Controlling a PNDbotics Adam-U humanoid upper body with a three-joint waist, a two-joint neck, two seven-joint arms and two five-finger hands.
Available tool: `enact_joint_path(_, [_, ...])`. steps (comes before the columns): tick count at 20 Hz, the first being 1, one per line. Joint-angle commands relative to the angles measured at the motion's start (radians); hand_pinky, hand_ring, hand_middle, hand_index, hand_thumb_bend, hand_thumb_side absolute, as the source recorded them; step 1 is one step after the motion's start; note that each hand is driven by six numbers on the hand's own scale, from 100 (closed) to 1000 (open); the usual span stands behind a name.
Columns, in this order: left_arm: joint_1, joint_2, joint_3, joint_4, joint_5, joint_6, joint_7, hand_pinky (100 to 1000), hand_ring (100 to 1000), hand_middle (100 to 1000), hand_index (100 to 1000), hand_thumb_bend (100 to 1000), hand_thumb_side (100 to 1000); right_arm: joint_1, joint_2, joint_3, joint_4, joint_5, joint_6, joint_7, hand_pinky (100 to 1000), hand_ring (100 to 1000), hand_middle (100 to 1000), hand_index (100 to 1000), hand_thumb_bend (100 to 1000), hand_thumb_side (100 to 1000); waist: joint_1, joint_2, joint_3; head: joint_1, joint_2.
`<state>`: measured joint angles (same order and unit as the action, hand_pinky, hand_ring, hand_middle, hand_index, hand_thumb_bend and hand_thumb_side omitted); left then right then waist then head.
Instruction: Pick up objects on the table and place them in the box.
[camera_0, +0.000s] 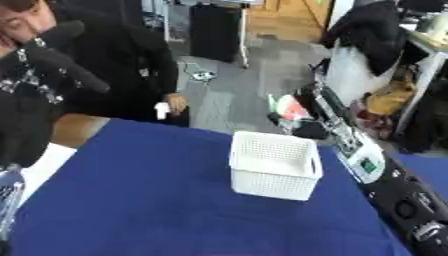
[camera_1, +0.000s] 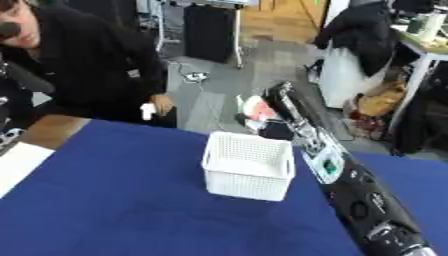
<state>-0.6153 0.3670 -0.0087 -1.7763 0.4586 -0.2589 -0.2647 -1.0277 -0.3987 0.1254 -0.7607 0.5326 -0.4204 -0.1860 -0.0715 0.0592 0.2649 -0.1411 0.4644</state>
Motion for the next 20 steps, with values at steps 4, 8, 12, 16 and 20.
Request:
enact_joint_path(4, [-0.030, -0.003, -0.003, -0.021, 0.004, 0.012, -0.001, 610, 585, 723, 672, 138, 853, -0.033, -0.031, -0.023, 0.030, 0.016, -0.015, -0.033, 100, 100, 226, 425, 561, 458, 0.005, -0.010, 0.005, -0.006, -0.016])
enact_joint_path(8, [-0.032, -0.004, -0.004, -0.022, 0.006, 0.012, -0.003, 610, 586, 723, 672, 138, 852, -0.035, -0.027, -0.022, 0.033, 0.020, -0.018, -0.031, 100, 100, 226, 425, 558, 459, 0.005, -0.010, 0.007, -0.005, -0.019])
enact_joint_path(12, [-0.036, -0.008, -0.006, -0.023, 0.006, 0.014, -0.005, 610, 586, 723, 672, 138, 852, -0.040, -0.024, -0.019, 0.032, 0.023, -0.027, -0.022, 100, 100, 228, 420, 559, 466, 0.004, -0.007, 0.011, -0.006, -0.022])
enact_joint_path(16, [-0.041, -0.015, -0.010, -0.024, 0.007, 0.017, -0.008, 611, 586, 724, 672, 138, 852, -0.041, -0.020, -0.022, 0.037, 0.022, -0.034, -0.021, 100, 100, 229, 426, 556, 470, 0.002, -0.005, 0.016, -0.011, -0.027])
enact_joint_path(20, [-0.046, -0.020, -0.012, -0.024, 0.008, 0.021, -0.012, 611, 586, 724, 672, 138, 852, -0.042, -0.016, -0.024, 0.040, 0.019, -0.035, -0.022, 100, 100, 229, 431, 556, 471, 0.001, -0.003, 0.022, -0.012, -0.029])
